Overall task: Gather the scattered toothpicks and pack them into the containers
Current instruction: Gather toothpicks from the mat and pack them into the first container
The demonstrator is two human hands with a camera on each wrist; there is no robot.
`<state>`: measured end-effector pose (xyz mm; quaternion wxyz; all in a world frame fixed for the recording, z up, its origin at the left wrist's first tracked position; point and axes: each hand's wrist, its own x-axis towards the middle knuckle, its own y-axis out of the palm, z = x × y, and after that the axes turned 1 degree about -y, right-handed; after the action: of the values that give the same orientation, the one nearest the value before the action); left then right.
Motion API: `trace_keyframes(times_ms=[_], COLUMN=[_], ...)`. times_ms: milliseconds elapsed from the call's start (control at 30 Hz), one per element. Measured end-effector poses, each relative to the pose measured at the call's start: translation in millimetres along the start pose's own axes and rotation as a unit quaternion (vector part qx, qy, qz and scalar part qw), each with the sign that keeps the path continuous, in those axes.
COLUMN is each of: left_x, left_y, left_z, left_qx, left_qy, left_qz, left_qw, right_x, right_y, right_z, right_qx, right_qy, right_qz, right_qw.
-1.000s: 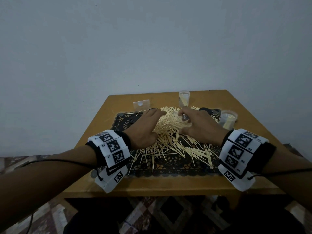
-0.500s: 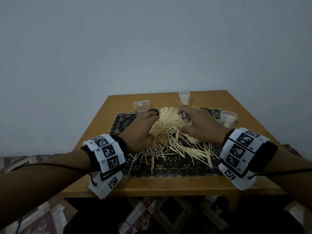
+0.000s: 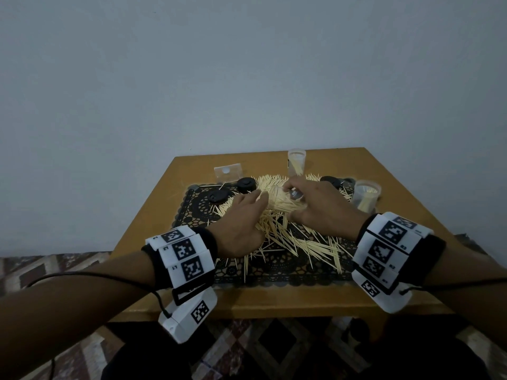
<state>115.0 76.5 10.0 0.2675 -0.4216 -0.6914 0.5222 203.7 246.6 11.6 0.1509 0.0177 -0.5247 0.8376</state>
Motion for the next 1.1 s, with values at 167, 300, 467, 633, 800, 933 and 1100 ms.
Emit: trace_keyframes(times_ms=[167,300,467,633,800,933,1100], left_x=[-1,0,5,6,11,12,16], left_y=[-1,-5,-13,-12,-22,-33,-21], left_z=[1,5,15,7,22,34,36], left_qx=[0.019,-0.018,0.026,0.046,-0.086,-0.136,0.044], left_qy=[0.003,0.058,0.086,0.122,0.139,0.086,0.002], left_qz=[0.022,-0.051,0.012,0.055,-0.005,-0.115,-0.034], left_qw=[1.0,0.997,0.996,0.99,0.987,0.98,0.998], right_x=[-3,-7,-12,-11,-10,-9,-7], right_y=[-1,-2,-9,-7,-12,-17,-19], right_z=[0,-1,5,14,9,-1,-7], right_qx=[0.013,0.009,0.027,0.019,0.011,0.004,-0.009], right_qy=[-0.002,-0.007,-0.043,-0.076,-0.044,-0.004,0.031], right_qz=[0.005,0.018,0.045,0.034,0.026,0.002,-0.021], right_qw=[1.0,1.0,0.998,0.996,0.999,1.0,0.999])
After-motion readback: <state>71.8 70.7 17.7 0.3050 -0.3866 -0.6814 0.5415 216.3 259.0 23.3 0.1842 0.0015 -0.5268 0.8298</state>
